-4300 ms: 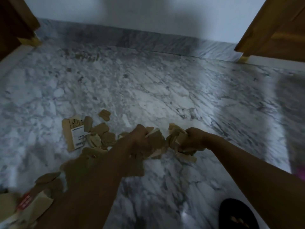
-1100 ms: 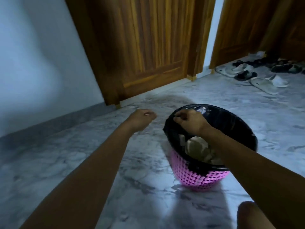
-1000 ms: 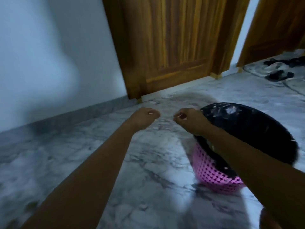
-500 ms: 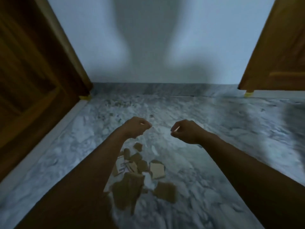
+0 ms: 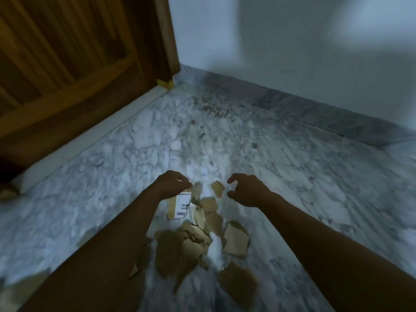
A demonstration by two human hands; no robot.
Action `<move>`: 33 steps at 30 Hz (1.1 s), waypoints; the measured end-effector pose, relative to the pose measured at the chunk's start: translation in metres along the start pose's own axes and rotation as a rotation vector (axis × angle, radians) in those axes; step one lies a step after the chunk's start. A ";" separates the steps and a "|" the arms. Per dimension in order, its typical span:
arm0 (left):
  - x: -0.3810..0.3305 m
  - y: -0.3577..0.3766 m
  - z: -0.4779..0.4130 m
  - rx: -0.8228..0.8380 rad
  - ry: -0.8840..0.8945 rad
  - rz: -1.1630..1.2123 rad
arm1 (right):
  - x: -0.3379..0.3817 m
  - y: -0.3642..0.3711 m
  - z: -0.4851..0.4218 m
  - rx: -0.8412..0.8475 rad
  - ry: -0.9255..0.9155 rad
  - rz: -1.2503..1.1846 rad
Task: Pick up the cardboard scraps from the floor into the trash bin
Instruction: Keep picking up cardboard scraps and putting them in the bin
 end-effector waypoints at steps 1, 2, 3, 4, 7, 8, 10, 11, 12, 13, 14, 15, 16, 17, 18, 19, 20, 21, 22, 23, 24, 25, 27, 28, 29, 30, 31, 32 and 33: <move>0.011 0.004 -0.010 -0.028 -0.049 0.005 | -0.003 0.006 -0.014 0.009 -0.006 0.016; 0.023 0.009 -0.019 -0.054 -0.091 0.003 | -0.005 0.014 -0.028 0.015 -0.013 0.025; 0.035 0.015 -0.029 -0.077 -0.131 -0.004 | -0.007 0.024 -0.044 0.016 -0.018 0.032; 0.045 0.022 -0.039 -0.102 -0.163 -0.014 | -0.009 0.034 -0.058 0.015 -0.019 0.030; 0.076 0.046 -0.068 -0.186 -0.279 0.008 | -0.010 0.070 -0.099 0.036 0.009 0.045; 0.083 0.055 -0.076 -0.208 -0.312 -0.009 | -0.010 0.082 -0.109 0.033 0.007 0.074; 0.093 0.071 -0.085 -0.244 -0.352 -0.099 | -0.010 0.100 -0.122 -0.056 0.005 0.170; 0.096 0.078 -0.089 -0.273 -0.356 -0.128 | -0.009 0.107 -0.124 -0.146 0.008 0.196; 0.098 0.083 -0.091 -0.307 -0.356 -0.138 | -0.008 0.112 -0.126 -0.251 -0.003 0.204; 0.100 0.088 -0.094 -0.343 -0.349 -0.144 | -0.008 0.117 -0.128 -0.329 -0.026 0.197; 0.102 0.090 -0.096 -0.369 -0.339 -0.154 | -0.007 0.120 -0.131 -0.367 -0.064 0.179; 0.102 0.092 -0.099 -0.386 -0.334 -0.153 | -0.007 0.121 -0.134 -0.373 -0.093 0.137; 0.103 0.092 -0.099 -0.394 -0.345 -0.108 | -0.007 0.120 -0.137 -0.353 -0.094 0.073; 0.102 0.091 -0.099 -0.394 -0.357 -0.032 | -0.007 0.117 -0.138 -0.318 -0.060 0.004; 0.100 0.090 -0.097 -0.384 -0.358 0.022 | -0.009 0.114 -0.139 -0.293 -0.020 -0.053; 0.097 0.088 -0.096 -0.370 -0.339 0.043 | -0.011 0.111 -0.140 -0.269 0.029 -0.096; 0.094 0.086 -0.094 -0.356 -0.316 0.029 | -0.014 0.107 -0.141 -0.246 0.085 -0.147; 0.092 0.084 -0.093 -0.355 -0.287 0.025 | -0.018 0.105 -0.144 -0.204 0.142 -0.168; 0.090 0.081 -0.090 -0.365 -0.260 0.026 | -0.020 0.101 -0.145 -0.165 0.177 -0.172; 0.090 0.076 -0.086 -0.385 -0.235 0.053 | -0.021 0.097 -0.148 -0.132 0.201 -0.191; 0.092 0.070 -0.082 -0.414 -0.216 0.091 | -0.019 0.091 -0.151 -0.104 0.213 -0.243; 0.095 0.063 -0.077 -0.455 -0.195 0.132 | -0.013 0.086 -0.154 -0.078 0.204 -0.289; 0.106 0.047 -0.064 -0.521 -0.158 0.193 | 0.006 0.081 -0.158 -0.019 0.181 -0.338; 0.112 0.040 -0.059 -0.526 -0.147 0.215 | 0.020 0.082 -0.159 0.005 0.163 -0.331; 0.119 0.034 -0.055 -0.511 -0.140 0.237 | 0.032 0.086 -0.161 0.041 0.157 -0.276; 0.125 0.030 -0.051 -0.482 -0.137 0.266 | 0.044 0.092 -0.161 0.064 0.156 -0.222; 0.128 0.025 -0.047 -0.454 -0.130 0.297 | 0.052 0.103 -0.162 0.070 0.158 -0.170; 0.130 0.021 -0.043 -0.439 -0.119 0.319 | 0.058 0.114 -0.163 0.043 0.157 -0.115; 0.132 0.017 -0.040 -0.436 -0.118 0.333 | 0.063 0.122 -0.162 -0.022 0.146 -0.060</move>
Point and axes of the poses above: each hand's wrist, its own z-axis away from the middle knuckle, its own y-axis out of the palm, x = y × z, the point moved 2 cm from there along -z, towards the middle knuckle, and after that the axes turned 2 degrees about z, right-handed, at the moved point
